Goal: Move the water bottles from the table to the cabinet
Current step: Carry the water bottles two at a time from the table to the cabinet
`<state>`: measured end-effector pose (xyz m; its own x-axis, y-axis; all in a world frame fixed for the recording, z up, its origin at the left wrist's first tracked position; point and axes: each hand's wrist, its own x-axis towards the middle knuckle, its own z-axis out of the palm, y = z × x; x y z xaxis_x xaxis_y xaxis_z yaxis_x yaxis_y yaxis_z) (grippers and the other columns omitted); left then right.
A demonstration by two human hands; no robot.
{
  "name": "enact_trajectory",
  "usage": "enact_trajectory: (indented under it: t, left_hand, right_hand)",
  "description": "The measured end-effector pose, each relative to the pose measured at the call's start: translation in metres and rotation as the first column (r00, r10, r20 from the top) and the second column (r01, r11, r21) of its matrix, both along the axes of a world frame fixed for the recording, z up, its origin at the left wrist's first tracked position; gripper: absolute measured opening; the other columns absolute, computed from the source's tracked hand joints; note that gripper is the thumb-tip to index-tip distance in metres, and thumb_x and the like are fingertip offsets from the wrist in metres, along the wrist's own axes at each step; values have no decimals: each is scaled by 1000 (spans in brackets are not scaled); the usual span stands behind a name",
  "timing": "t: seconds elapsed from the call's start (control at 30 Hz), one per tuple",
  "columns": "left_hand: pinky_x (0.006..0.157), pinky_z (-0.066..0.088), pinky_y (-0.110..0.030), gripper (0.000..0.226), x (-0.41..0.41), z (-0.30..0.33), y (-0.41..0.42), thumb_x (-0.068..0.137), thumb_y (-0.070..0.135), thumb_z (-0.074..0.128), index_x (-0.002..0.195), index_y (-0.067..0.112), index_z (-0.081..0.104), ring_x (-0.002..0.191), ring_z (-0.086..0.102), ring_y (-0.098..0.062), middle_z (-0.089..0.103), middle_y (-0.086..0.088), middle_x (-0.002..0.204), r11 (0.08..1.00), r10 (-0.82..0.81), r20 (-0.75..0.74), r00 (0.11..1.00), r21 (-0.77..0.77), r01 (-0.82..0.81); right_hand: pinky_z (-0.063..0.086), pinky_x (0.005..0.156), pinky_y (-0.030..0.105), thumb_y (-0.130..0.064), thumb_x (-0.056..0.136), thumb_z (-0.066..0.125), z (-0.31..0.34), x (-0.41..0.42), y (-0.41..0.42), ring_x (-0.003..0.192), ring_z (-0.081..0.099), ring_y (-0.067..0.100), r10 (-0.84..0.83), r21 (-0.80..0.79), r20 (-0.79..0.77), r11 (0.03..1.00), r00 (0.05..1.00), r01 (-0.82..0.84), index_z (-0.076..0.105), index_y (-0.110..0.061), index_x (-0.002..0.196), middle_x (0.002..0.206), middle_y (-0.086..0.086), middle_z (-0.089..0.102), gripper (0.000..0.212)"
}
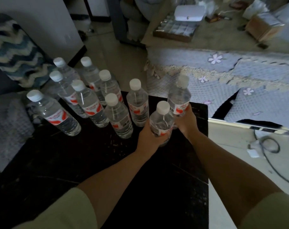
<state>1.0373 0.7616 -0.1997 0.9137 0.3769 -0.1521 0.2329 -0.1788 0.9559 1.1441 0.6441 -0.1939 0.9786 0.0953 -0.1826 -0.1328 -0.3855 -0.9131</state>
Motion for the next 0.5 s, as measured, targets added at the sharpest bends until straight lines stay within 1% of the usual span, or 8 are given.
enact_trajectory:
  t: [0.07, 0.13, 0.17, 0.23, 0.27, 0.37, 0.4, 0.5]
  left_hand:
    - [87, 42, -7, 76, -2, 2, 3, 72, 21, 84, 138, 22, 46, 112, 55, -1, 58, 14, 122, 999, 23, -15, 1000, -25, -23]
    - [93, 43, -19, 74, -6, 4, 6, 72, 22, 84, 136, 19, 49, 115, 57, -9, 61, 7, 126, 998, 56, -37, 998, -37, -58]
    - [94, 44, -22, 71, -10, 4, 7, 72, 20, 84, 135, 18, 50, 116, 58, -12, 62, 4, 126, 996, 73, -52, 996, -36, -75]
    - [93, 45, -24, 67, -24, 7, 8, 73, 19, 83, 133, 17, 53, 115, 59, -14, 63, 2, 124, 997, 63, -76, 995, -42, -66]
    - [92, 45, -25, 66, -30, 8, 9, 74, 20, 83, 132, 16, 53, 114, 60, -14, 63, 3, 123, 997, 46, -91, 995, -58, -52]
    - [88, 44, -27, 58, -54, 24, 8, 79, 18, 78, 130, 17, 50, 106, 58, -12, 59, 8, 114, 989, -16, -143, 990, -147, -5]
    - [86, 43, -27, 55, -61, 27, 7, 80, 17, 77, 128, 19, 50, 102, 57, -12, 58, 8, 112, 986, -34, -148, 988, -164, 10]
    - [81, 47, -25, 50, -86, 36, 1, 78, 17, 79, 123, 15, 57, 102, 64, -14, 66, 4, 113, 989, -83, -108, 991, -133, 68]
  right_hand:
    - [44, 82, 25, -30, 75, 82, -1, -6, -12, 101, 61, 13, -26, -14, -13, 1000, 1000, 26, 48, -19, 133, 117, -3, 65, 68]
    - [47, 86, 28, -33, 74, 82, -1, -15, -28, 106, 64, 19, -61, -61, -31, 996, 998, 59, 50, -19, 130, 119, 1, 67, 66]
    - [49, 89, 31, -35, 74, 81, -1, -21, -37, 107, 64, 22, -74, -90, -38, 993, 996, 71, 51, -18, 130, 119, 3, 67, 66]
    - [50, 95, 39, -37, 73, 81, 1, -37, -55, 107, 65, 25, -79, -131, -46, 989, 996, 72, 52, -18, 128, 117, 4, 68, 65]
    - [51, 95, 41, -37, 73, 80, 2, -45, -63, 106, 65, 25, -71, -143, -55, 988, 996, 62, 53, -18, 127, 115, 4, 69, 63]
    - [52, 92, 39, -36, 74, 79, 9, -77, -83, 99, 67, 23, -50, -156, -79, 987, 996, 37, 56, -17, 122, 108, 2, 70, 57]
    - [52, 92, 40, -36, 74, 80, 11, -87, -88, 98, 67, 22, -49, -154, -85, 987, 995, 35, 57, -18, 121, 107, 1, 70, 56]
    - [53, 92, 44, -35, 74, 79, 22, -122, -100, 97, 68, 21, -49, -147, -84, 988, 995, 36, 56, -19, 121, 106, 0, 71, 55]
